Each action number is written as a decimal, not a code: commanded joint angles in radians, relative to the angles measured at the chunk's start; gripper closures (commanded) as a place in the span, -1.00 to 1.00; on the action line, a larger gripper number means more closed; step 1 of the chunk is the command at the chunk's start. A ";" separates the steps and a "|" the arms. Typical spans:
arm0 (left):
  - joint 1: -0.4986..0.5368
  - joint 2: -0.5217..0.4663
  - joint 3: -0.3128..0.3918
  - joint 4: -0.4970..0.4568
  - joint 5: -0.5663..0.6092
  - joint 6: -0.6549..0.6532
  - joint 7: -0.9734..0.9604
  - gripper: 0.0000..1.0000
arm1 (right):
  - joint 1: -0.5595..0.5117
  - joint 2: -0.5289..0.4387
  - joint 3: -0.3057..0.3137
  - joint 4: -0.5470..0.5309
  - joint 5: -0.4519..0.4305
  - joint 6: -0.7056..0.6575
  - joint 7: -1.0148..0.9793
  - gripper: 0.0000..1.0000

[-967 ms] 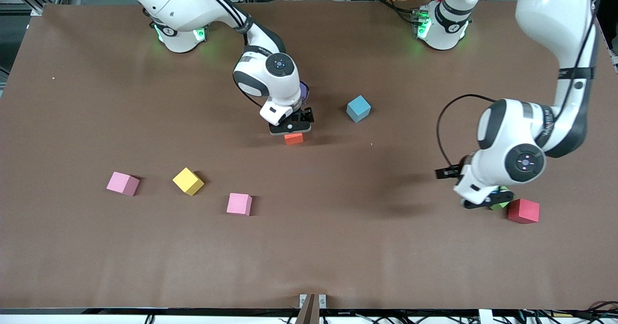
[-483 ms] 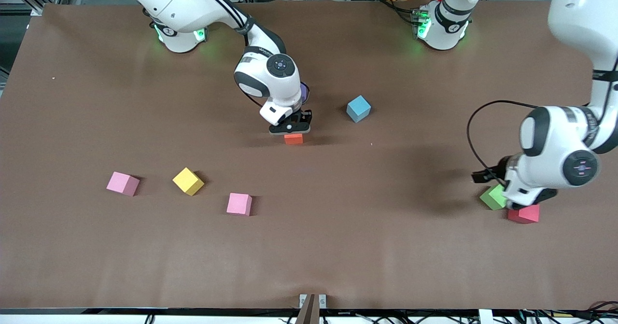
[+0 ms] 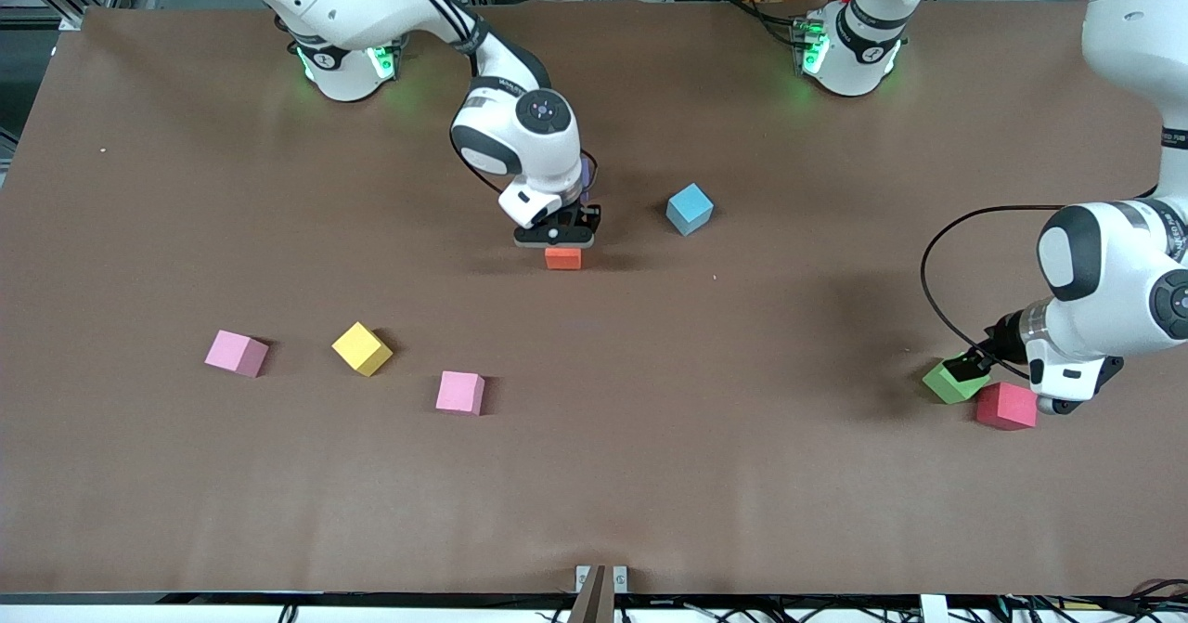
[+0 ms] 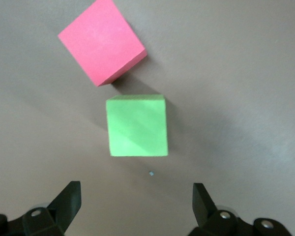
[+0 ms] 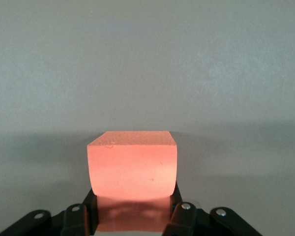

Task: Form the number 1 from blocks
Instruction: 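Move the orange cube with the right gripper while the left gripper reaches green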

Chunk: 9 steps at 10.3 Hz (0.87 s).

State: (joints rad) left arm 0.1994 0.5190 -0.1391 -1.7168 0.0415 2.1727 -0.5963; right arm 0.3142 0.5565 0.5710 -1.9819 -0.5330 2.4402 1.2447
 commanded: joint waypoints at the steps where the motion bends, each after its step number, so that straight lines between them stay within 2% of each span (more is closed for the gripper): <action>1: -0.014 0.013 0.001 -0.004 -0.028 0.067 -0.039 -1.00 | -0.012 -0.044 0.033 -0.061 -0.013 0.006 0.050 1.00; 3: -0.021 0.038 0.001 -0.003 -0.026 0.122 -0.054 -1.00 | -0.012 -0.055 0.056 -0.092 -0.013 0.008 0.070 1.00; 6: -0.023 0.073 0.003 -0.003 -0.012 0.156 -0.057 -1.00 | -0.012 -0.061 0.059 -0.144 -0.016 0.069 0.125 1.00; 9: -0.017 0.081 0.004 -0.007 0.014 0.159 -0.063 -1.00 | -0.012 -0.061 0.072 -0.146 -0.015 0.069 0.137 1.00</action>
State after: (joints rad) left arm 0.1829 0.6018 -0.1393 -1.7177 0.0358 2.3167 -0.6333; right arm 0.3142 0.5292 0.6286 -2.0970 -0.5330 2.4999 1.3460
